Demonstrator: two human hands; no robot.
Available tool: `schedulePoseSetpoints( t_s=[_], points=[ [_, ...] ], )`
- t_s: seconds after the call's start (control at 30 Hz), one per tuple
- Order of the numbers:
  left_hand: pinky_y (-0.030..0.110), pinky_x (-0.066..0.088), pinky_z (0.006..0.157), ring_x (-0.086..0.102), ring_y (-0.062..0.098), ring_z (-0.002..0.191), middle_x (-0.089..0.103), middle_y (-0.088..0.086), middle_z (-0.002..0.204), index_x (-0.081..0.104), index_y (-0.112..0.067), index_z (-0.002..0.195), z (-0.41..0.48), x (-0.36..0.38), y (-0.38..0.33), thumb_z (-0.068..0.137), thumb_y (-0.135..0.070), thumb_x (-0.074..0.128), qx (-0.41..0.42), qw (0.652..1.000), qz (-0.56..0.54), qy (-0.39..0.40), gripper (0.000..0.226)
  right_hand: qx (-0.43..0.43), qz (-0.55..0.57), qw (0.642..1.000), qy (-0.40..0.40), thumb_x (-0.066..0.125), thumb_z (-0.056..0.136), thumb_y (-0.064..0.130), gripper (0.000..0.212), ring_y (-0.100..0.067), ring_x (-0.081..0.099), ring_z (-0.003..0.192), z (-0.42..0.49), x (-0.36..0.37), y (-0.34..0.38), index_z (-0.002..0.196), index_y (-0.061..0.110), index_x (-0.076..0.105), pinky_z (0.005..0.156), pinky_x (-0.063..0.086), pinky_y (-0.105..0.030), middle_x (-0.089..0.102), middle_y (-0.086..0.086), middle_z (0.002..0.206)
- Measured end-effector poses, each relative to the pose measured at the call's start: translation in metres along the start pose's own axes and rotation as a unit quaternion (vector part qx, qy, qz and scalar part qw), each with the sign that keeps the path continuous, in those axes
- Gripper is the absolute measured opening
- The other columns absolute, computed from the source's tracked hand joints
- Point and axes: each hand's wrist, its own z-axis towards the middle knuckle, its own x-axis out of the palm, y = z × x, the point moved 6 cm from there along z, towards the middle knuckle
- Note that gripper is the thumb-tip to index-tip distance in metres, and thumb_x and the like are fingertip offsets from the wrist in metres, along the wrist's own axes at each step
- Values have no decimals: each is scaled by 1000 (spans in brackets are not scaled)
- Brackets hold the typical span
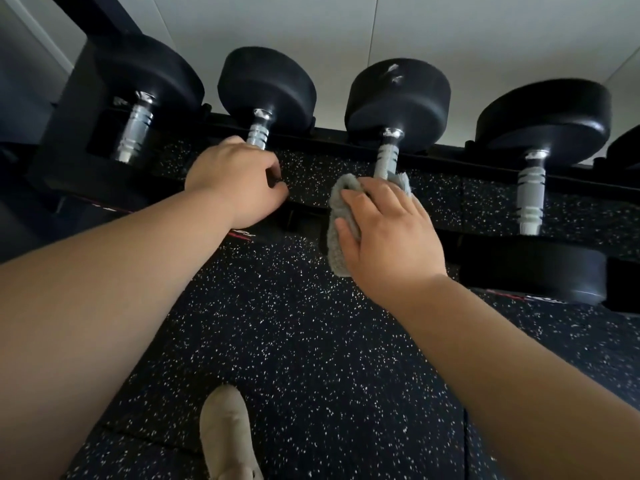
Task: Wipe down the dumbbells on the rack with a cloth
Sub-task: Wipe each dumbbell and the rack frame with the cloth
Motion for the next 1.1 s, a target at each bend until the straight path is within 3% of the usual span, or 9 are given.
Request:
schedulePoseSetpoints(
  t_s=[0.13,0.23,0.4,0.5,0.6,0.7,0.8,0.93,1.1],
  points=[
    [37,49,85,61,23,102,58,-3,118,69,-48,106,0,1,2,83,-66,55,1,1000,-13,-9,33,116,94,989,15,58,88,73,72,-20,49,130,-21,-6,-43,143,28,49,108,48,-41,51,8,140],
    [34,44,79,61,21,105,61,-5,115,68,-49,103,4,6,5,76,-72,45,4,1000,-11,-15,42,181,187,965,23,63,82,76,76,-14,52,125,-31,-3,-53,143,34,44,100,53,-41,48,13,135],
    [33,41,77,61,23,104,60,-4,114,68,-48,103,5,7,5,76,-73,45,9,1000,-7,-12,43,92,51,994,0,59,90,66,73,-23,36,137,-10,-9,-18,141,15,52,118,38,-47,52,-4,142],
    [33,42,79,62,24,104,59,-3,115,68,-46,106,5,6,4,76,-72,47,12,1000,0,-15,45,-33,-73,994,68,52,94,60,53,-28,52,125,15,-1,21,127,19,60,105,47,-44,61,-1,128],
    [34,43,79,61,24,103,61,-3,113,68,-46,103,5,7,4,75,-75,43,11,1000,-10,-20,46,-94,-172,967,165,53,95,59,47,-27,55,113,34,18,52,122,21,58,90,43,-40,60,-1,119],
    [36,47,80,61,24,103,62,-3,110,67,-46,100,4,6,5,75,-75,38,12,1000,-21,-20,47,-62,-177,966,178,57,90,66,53,-25,54,111,39,22,45,123,25,58,82,39,-39,58,2,116],
    [35,46,79,61,22,100,59,-2,111,68,-45,102,2,3,3,81,-69,47,17,999,-20,-23,38,-22,-120,985,124,58,81,74,70,-22,51,120,20,3,18,139,34,51,98,46,-42,58,7,123],
    [34,44,76,59,21,98,59,-3,110,69,-44,101,2,3,2,85,-66,51,26,999,-21,-39,33,54,-29,994,91,62,72,86,94,-21,48,130,-8,-19,-22,148,37,41,106,49,-46,55,8,136],
    [34,41,73,59,20,97,59,-5,103,67,-42,95,3,4,1,82,-76,38,29,998,-13,-51,47,21,-107,988,110,56,75,84,86,-29,48,129,4,-11,4,143,33,44,104,46,-49,52,0,135]
  ],
)
